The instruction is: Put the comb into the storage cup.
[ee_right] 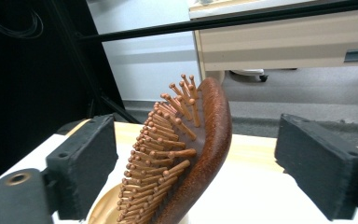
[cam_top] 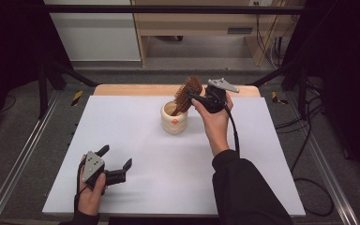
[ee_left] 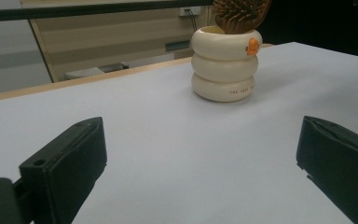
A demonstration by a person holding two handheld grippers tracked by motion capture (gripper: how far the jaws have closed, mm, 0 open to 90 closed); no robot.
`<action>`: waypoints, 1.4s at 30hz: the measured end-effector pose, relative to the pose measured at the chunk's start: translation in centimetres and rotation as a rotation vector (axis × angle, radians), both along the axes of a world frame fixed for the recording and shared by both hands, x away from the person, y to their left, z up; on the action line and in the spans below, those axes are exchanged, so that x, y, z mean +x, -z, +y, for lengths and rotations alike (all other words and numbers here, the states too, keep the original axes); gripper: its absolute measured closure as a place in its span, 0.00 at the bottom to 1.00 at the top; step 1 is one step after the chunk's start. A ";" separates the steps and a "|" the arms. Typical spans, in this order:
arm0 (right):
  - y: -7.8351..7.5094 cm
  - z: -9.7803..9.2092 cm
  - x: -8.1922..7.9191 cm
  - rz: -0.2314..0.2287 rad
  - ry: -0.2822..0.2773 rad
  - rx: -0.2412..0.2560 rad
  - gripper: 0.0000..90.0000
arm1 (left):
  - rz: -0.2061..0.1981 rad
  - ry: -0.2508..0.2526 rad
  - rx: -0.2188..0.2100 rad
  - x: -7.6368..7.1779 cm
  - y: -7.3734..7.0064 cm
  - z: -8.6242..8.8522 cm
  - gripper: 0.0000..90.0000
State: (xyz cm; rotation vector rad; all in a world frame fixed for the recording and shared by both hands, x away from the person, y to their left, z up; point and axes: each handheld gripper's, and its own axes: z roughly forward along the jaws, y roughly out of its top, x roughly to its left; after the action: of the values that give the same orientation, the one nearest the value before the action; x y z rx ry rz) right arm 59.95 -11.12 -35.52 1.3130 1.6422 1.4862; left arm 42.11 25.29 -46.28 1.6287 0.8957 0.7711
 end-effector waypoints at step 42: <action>0.3 -3.3 -1.6 -0.028 -0.010 -0.014 0.14 | 0.000 -0.002 0.002 0.0 0.0 0.0 0.02</action>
State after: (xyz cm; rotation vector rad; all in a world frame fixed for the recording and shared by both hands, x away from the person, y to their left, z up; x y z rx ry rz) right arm 58.35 -14.39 -35.80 1.2733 1.6407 1.4894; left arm 42.11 25.31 -46.29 1.6301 0.8964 0.7736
